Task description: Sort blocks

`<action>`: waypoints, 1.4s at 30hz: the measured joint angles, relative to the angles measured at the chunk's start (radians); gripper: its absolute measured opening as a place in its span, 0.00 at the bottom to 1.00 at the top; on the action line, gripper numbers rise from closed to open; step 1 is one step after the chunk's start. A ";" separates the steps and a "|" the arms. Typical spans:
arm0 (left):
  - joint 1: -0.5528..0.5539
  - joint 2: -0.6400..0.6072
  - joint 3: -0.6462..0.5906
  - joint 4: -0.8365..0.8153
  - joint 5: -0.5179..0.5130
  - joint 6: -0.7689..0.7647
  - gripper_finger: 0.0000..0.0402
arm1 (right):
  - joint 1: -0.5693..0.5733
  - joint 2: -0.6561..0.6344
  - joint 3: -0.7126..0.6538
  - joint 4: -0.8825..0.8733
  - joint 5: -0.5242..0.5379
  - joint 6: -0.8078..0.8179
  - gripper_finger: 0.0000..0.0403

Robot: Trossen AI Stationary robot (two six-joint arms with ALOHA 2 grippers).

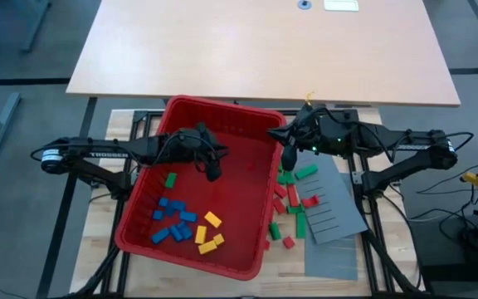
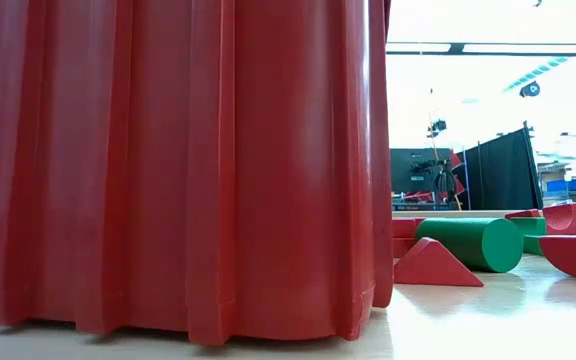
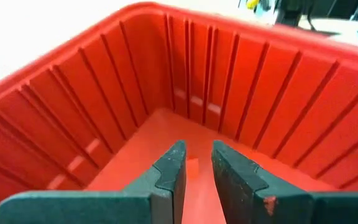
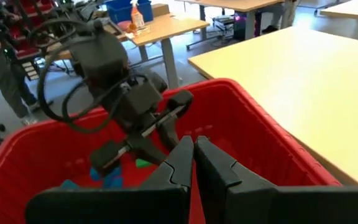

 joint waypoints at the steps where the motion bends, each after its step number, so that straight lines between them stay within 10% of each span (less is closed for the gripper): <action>1: 0.000 0.000 0.000 0.012 0.000 -0.001 0.16 | 0.000 0.000 0.000 -0.006 -0.003 -0.002 0.00; 14: 0.004 0.003 -0.003 0.044 0.000 -0.006 0.19 | 0.000 -0.025 0.000 -0.010 -0.009 -0.074 0.00; 30: 0.028 0.332 -0.007 0.251 0.140 -0.054 0.70 | -0.001 -0.035 0.000 -0.003 0.009 -0.103 0.00; 42: 0.087 0.502 0.056 0.263 0.199 -0.056 0.77 | 0.000 -0.035 0.000 -0.007 0.009 -0.086 0.00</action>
